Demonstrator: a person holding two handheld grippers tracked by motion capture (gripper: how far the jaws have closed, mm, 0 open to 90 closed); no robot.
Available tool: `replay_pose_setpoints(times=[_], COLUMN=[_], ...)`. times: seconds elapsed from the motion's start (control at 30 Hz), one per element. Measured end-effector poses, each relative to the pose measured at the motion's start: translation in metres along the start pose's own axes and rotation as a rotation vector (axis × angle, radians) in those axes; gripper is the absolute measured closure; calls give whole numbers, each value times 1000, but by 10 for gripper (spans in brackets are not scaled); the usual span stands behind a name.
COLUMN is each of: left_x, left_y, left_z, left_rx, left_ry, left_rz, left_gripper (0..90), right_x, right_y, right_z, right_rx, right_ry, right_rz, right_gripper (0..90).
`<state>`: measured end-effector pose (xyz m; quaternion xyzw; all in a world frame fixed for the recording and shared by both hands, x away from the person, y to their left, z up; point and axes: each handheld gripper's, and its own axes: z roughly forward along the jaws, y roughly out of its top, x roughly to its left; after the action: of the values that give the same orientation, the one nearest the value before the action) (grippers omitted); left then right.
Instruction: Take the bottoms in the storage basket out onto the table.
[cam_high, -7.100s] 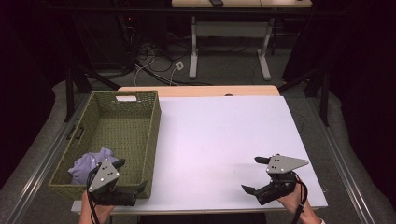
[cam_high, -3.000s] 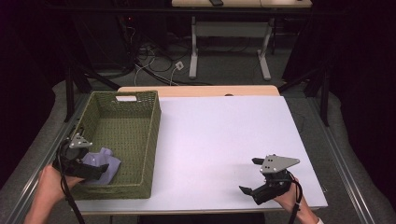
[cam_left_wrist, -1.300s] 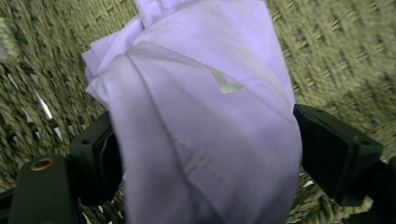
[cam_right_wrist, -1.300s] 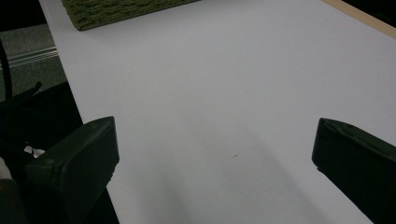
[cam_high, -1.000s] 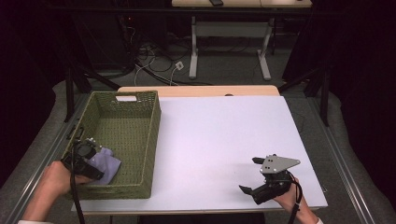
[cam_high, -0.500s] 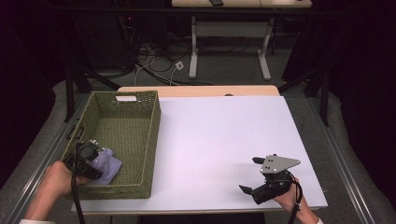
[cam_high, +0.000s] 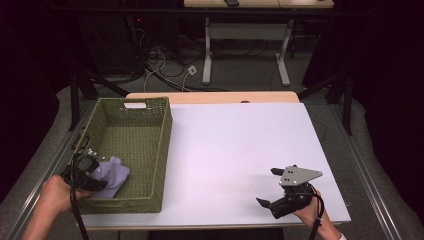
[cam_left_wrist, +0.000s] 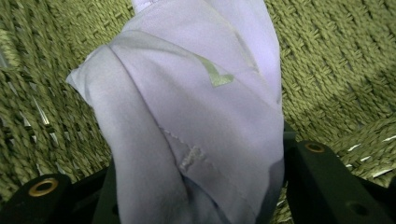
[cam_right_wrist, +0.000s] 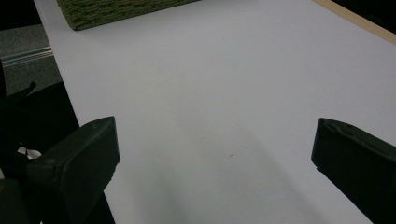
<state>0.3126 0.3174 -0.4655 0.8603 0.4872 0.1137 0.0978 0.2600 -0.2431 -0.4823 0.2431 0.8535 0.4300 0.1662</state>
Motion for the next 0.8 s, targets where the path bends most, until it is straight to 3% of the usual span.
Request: replay_pose_setpoints(times=[0.8], left_x=[-6], left_y=[3], left_z=[-16], left_rx=[-131], left_ry=[38], left_rz=[14], left_gripper=[574], right_x=[-1], right_y=[-1], right_z=[-1], right_rx=[-9], right_ry=[9], right_rz=[-6], right_gripper=[4])
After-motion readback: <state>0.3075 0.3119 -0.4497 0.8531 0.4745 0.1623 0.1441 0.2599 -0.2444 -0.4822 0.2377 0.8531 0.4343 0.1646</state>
